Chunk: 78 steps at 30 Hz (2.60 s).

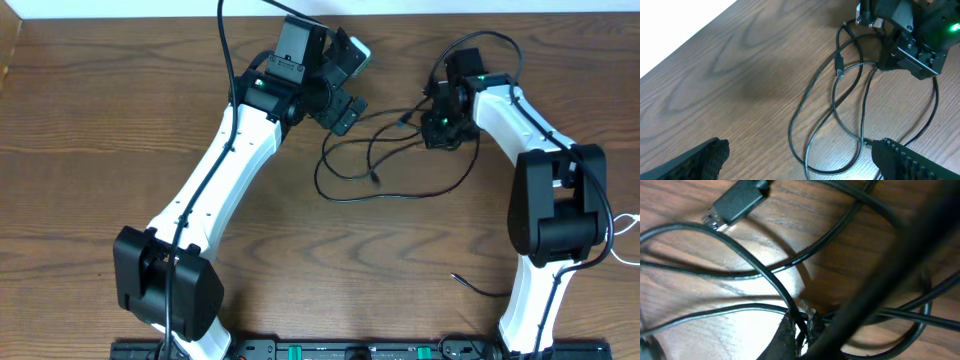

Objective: Untangle cables

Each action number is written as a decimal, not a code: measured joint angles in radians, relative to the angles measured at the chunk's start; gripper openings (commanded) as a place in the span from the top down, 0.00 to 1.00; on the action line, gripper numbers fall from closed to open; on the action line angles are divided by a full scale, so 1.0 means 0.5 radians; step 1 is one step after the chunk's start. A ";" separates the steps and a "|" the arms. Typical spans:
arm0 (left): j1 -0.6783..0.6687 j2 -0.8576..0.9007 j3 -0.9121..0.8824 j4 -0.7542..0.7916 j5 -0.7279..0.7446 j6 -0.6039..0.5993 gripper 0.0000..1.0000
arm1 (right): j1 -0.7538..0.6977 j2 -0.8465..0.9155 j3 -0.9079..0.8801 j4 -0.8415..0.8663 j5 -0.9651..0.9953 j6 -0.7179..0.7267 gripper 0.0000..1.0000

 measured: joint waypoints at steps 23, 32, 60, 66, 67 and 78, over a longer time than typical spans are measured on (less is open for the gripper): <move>0.000 0.000 0.000 0.002 0.020 0.000 0.04 | -0.038 -0.887 -0.030 -0.013 -0.488 -0.095 0.99; 0.001 0.000 0.000 0.004 0.029 0.000 0.04 | -0.098 -1.336 -0.029 -0.043 -0.488 -0.103 0.99; 0.000 0.000 0.000 0.025 0.626 -0.001 0.02 | -0.076 -1.422 -0.029 -0.037 -1.083 -0.102 0.99; 0.001 0.000 0.000 0.027 0.710 0.001 0.02 | -0.076 -1.492 -0.029 -0.028 -1.210 -0.103 0.99; 0.001 0.000 0.000 0.027 0.740 0.001 0.02 | -0.076 -1.505 -0.029 -0.024 -1.228 -0.104 0.99; 0.000 0.000 0.000 0.060 1.192 0.009 0.02 | -0.029 -1.553 -0.029 0.002 -1.343 -0.105 0.99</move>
